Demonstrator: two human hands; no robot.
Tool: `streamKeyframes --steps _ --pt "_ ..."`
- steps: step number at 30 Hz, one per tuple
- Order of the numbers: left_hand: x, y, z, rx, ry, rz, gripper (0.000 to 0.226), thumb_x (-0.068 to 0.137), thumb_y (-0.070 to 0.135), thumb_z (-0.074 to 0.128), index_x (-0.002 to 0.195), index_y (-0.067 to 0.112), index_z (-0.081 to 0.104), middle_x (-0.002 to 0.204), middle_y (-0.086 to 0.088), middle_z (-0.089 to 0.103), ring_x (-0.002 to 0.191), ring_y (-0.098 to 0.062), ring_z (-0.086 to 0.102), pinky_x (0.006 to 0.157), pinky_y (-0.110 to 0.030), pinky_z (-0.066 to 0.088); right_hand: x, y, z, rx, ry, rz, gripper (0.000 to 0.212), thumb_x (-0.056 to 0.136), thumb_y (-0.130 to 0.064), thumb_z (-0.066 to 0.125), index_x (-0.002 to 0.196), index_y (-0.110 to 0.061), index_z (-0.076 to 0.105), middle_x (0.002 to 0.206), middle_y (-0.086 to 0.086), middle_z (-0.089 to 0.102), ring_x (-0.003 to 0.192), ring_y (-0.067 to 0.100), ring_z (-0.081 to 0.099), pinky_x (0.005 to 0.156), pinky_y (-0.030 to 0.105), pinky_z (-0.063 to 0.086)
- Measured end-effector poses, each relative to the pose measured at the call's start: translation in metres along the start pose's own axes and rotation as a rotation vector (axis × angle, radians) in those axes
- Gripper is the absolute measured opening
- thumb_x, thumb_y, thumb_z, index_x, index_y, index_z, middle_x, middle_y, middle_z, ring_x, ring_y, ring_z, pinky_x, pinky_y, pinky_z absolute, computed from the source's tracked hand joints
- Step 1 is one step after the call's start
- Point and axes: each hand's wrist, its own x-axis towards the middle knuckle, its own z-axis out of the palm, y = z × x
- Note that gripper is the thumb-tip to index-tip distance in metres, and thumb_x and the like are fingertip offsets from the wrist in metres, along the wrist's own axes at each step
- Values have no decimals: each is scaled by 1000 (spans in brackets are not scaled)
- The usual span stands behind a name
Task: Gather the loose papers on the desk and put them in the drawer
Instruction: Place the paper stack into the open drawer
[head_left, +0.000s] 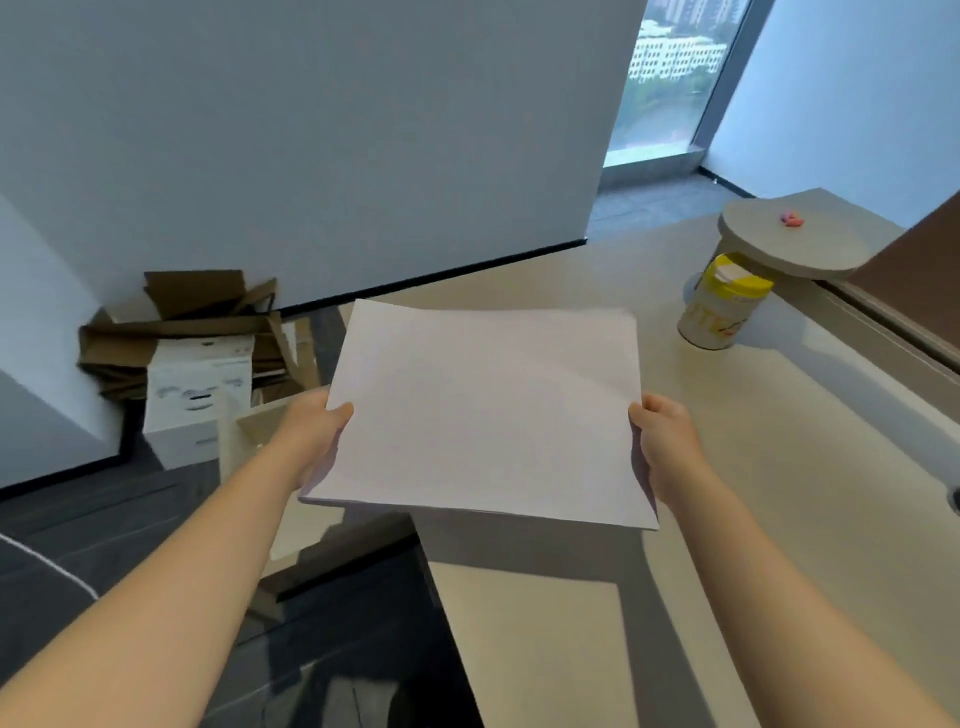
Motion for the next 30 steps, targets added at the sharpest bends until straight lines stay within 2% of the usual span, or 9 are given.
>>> streamKeyframes --steps 2,5,9,12,15,17,23,26,30 --pt "1 -11 -29 48 133 5 32 96 8 37 125 -2 47 135 -19 51 122 -38 48 102 -42 36 -2 4 28 -92 -55 -27 21 88 4 37 84 18 52 82 13 50 73 20 44 60 26 34" --pt "2 -27 -69 96 313 19 29 94 11 40 119 2 52 127 -19 56 115 -38 52 103 -47 39 -6 8 71 -197 -169 -52 21 86 3 39 76 0 57 68 7 52 68 19 46 55 23 34" --pt "4 -46 -113 33 497 45 33 94 6 37 124 -2 49 115 -12 53 99 -22 45 87 -28 33 -7 14 134 -354 -313 -79 31 85 6 41 108 -5 58 86 8 60 81 22 55 63 26 44" --pt "11 -59 -149 -78 590 48 32 94 6 37 122 -1 50 128 -18 53 98 -19 45 85 -28 32 -3 23 177 -481 -430 -95 24 84 2 44 102 -8 57 78 6 56 83 25 53 64 28 44" --pt "22 -69 -180 -143 680 31 27 93 6 38 115 1 53 128 -19 55 98 -20 47 87 -30 36 -1 31 210 -591 -440 -101 39 88 -7 48 127 -6 49 115 12 59 111 27 53 88 30 42" --pt "30 -76 -195 -136 722 21 23 93 6 38 109 2 54 127 -19 55 97 -19 47 88 -30 36 0 35 226 -651 -430 -118 44 91 -10 47 134 -2 41 136 15 50 125 26 46 90 27 37" --pt "57 -106 -204 -14 715 -72 24 93 9 36 109 1 52 115 -17 57 92 -22 47 78 -32 36 12 50 246 -956 -400 -301 15 86 -2 46 94 -2 59 100 19 56 104 35 51 79 33 39" --pt "77 -118 -186 23 653 -108 16 95 8 33 101 9 47 103 -9 48 91 -21 43 76 -30 33 18 53 247 -1059 -407 -390 38 88 -6 47 126 2 51 136 20 47 126 35 41 104 39 34" --pt "104 -139 -154 52 558 -162 7 95 10 33 94 10 40 100 -8 44 91 -21 43 76 -31 33 27 61 239 -1114 -395 -516 41 90 -10 47 131 -5 48 144 15 41 133 31 34 110 37 26"
